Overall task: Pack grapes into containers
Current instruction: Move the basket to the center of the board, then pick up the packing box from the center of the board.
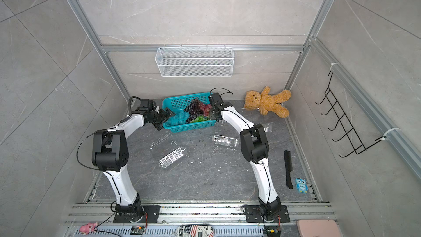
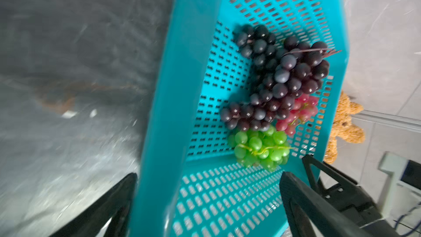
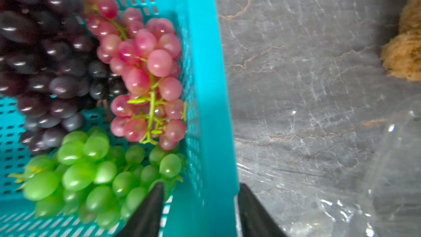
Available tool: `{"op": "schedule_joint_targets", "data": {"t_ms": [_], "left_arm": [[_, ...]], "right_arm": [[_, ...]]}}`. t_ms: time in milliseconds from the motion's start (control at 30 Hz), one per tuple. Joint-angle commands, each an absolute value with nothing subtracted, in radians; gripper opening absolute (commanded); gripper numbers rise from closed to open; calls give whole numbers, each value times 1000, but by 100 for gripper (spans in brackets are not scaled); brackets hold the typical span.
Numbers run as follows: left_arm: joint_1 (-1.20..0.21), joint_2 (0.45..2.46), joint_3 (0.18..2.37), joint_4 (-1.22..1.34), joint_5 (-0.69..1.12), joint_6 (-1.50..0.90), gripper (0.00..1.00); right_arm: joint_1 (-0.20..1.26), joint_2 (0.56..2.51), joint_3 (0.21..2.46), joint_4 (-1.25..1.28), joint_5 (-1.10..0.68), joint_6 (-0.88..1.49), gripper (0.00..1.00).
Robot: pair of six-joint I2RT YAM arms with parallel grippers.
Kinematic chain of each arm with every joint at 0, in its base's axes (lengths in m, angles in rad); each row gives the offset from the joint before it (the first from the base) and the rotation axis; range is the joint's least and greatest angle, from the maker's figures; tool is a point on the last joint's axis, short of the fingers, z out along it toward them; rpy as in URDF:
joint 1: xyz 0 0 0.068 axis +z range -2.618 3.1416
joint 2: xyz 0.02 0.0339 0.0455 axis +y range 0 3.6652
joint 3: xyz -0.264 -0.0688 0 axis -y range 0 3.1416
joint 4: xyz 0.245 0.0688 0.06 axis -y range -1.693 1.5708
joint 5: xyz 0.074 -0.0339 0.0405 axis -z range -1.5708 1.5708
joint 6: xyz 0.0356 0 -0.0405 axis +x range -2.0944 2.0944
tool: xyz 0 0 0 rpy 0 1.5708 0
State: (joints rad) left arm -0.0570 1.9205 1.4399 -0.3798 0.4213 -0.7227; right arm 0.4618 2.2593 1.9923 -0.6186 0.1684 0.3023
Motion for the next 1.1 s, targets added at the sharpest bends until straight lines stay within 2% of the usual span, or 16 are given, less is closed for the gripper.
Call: {"op": "schedule_joint_targets", "data": {"t_ms": [0,133,233,367,500,667,900,1067], "left_arm": [[-37,1768,1435,-538,328,-635,99],[-35,1634,1387,-639,271,-592,99],[-37,1508,1252,-635,329,-607,99],[-37,1331,1039,-661,305,-635,99],[-35,1270,870,-623,296,-666,99],[-35,1292,775,-552,278,-694,99],[-20,1422,801,-517,194,-669,99],[39,1506,793,-441,204,-684,88]], "right_arm": [[475,2140,1958,-579,124,315,70],[503,2066,1904,-558,107,320,87],[546,1993,1826,-517,92,321,99],[617,1913,1700,-445,74,323,99],[670,1870,1599,-376,61,333,99],[727,1882,1540,-362,59,338,99],[743,1868,1470,-328,54,362,99],[744,1862,1450,-319,60,364,99]]}}
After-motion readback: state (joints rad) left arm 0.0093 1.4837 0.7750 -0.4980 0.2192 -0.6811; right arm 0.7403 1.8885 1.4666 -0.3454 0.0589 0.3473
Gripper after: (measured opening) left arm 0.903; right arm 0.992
